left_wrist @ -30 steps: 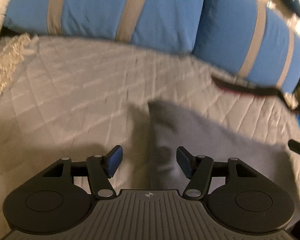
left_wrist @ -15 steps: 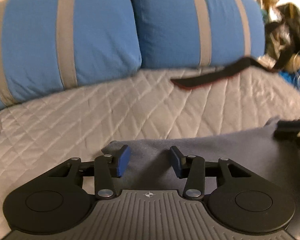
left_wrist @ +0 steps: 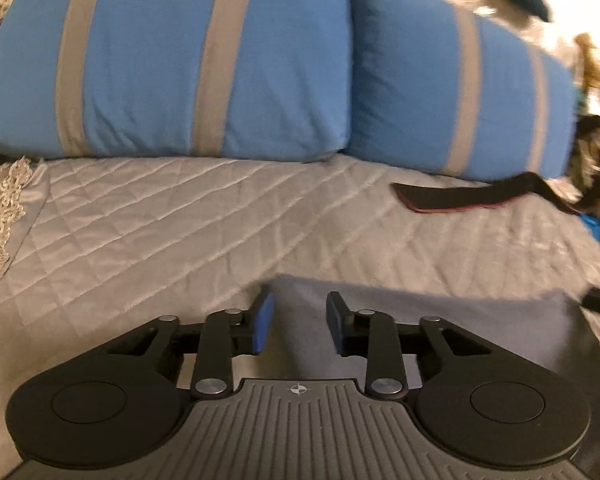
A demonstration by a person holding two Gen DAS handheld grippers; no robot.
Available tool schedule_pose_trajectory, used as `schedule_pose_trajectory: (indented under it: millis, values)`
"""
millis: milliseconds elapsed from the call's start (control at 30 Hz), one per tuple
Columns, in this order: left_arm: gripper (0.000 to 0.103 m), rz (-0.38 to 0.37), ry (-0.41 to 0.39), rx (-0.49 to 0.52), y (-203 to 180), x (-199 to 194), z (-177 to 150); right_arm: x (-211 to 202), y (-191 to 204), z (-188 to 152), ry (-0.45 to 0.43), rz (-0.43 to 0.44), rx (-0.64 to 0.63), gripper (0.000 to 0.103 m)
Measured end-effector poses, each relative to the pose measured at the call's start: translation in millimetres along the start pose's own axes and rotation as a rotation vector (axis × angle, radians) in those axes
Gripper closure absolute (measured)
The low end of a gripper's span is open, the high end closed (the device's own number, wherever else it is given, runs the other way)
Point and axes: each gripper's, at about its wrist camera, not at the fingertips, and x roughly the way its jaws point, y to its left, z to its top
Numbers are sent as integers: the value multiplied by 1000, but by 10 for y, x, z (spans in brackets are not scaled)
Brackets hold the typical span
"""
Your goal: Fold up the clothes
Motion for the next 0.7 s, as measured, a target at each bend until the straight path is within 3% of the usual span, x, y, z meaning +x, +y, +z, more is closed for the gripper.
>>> schedule_pose_trajectory:
  millis: [200,367,533,700]
  values:
    - [80,-69,14,71,-141,-297,-278,-146,145,-163,59,36,-21,72]
    - [82,-40,80,135,-207,-277,-457,-170,137,-269,127,1,9,73]
    - [82,20,116,132,-188,-318,-569,-323,31,-307,98,-57,86,71]
    - [83,-10,76,76,-150,-562,-640,-619,107,-332,24,40,89,71]
